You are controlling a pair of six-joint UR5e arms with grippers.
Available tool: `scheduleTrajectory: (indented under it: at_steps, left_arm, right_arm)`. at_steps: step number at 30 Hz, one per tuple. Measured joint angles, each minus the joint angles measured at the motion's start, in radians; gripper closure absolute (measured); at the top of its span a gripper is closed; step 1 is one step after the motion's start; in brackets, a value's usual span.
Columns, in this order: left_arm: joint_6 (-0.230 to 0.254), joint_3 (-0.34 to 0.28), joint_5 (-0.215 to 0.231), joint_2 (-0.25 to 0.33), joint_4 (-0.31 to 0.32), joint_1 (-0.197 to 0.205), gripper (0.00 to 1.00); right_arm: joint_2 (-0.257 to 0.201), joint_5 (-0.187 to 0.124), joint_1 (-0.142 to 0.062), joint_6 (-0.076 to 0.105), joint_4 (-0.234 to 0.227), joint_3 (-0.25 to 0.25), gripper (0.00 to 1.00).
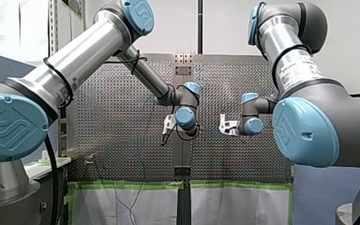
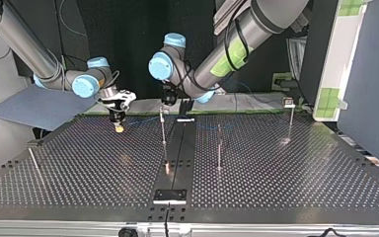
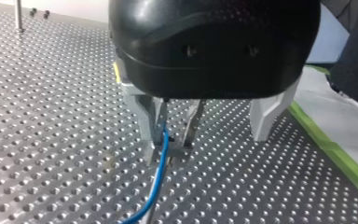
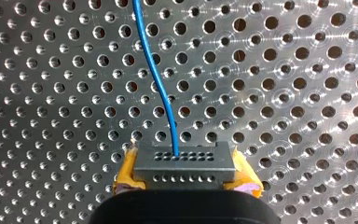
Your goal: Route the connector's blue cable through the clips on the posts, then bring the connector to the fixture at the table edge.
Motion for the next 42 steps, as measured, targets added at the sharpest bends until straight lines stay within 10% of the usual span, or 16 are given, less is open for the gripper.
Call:
scheduleTrajectory:
  at_steps: [42]
  left_arm:
    - [-0.054,-0.032,-0.03,0.025,0.042,-0.043,0.0]
  right_arm:
    - [0.0,0.0,0.001,0.002,0.0,0.0,1.0]
